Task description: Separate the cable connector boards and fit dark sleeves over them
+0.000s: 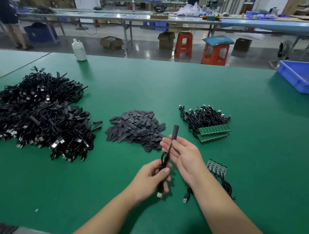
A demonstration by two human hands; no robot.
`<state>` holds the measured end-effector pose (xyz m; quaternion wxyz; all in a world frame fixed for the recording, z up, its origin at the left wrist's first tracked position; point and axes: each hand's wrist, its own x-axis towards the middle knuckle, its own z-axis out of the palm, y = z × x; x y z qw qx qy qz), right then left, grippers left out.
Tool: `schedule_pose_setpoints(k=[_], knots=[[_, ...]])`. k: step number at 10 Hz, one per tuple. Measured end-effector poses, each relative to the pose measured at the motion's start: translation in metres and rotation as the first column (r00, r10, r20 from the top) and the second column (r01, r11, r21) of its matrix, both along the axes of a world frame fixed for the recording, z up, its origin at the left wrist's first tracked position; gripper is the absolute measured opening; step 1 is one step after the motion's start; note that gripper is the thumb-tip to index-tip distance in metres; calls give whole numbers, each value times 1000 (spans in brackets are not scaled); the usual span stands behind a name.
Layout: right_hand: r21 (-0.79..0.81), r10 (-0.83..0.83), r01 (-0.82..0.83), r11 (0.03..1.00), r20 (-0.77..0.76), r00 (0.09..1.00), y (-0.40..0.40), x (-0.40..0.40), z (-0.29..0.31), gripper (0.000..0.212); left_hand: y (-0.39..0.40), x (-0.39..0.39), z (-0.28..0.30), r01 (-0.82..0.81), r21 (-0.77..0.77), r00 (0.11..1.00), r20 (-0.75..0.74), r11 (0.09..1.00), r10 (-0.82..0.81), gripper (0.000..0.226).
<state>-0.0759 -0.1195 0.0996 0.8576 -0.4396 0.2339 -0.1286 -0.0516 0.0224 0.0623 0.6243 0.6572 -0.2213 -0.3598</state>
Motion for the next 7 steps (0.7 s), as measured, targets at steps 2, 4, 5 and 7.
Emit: schedule_pose_setpoints(k=[2, 4, 5, 7], knots=[[-815, -67, -573, 87, -579, 813, -21, -24, -35, 34, 48, 92, 31, -458, 214, 814, 491, 863, 310, 15], [-677, -198, -684, -272, -656, 728, -45, -53, -60, 28, 136, 199, 56, -839, 448, 476, 879, 309, 17, 35], [-647, -220, -695, -314, -662, 716, -54, -62, -56, 26, 152, 216, 51, -801, 595, 578, 798, 69, -168, 37], [-821, -135, -557, -127, -542, 829, -60, -67, -31, 21, 124, 189, 33, -898, 260, 220, 964, 355, -149, 23]])
